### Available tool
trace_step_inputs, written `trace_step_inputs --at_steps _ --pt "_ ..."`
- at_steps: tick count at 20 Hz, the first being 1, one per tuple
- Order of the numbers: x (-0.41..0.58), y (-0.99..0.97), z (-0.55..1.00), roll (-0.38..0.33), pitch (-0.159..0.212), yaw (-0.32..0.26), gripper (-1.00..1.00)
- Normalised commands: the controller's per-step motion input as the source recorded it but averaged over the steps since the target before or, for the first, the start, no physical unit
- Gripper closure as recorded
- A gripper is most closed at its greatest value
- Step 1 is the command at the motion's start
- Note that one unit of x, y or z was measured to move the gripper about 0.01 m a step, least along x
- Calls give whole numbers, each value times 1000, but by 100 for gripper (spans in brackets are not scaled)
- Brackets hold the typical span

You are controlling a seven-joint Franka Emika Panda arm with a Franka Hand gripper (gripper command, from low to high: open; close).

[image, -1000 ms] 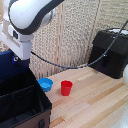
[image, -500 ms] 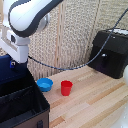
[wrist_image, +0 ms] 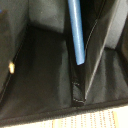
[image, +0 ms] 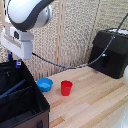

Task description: Discover the targeted book and set your gripper to the appropriate amplitude. Smoothly guide your gripper in the direction of the book and snatch it firmly. Search for the back section of the caddy. Move the held book towards the back section and lightly deposit it inside.

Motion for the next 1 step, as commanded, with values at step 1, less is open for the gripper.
trace_step_inputs --at_steps 1 --pt "0 -131 406 0 94 66 -100"
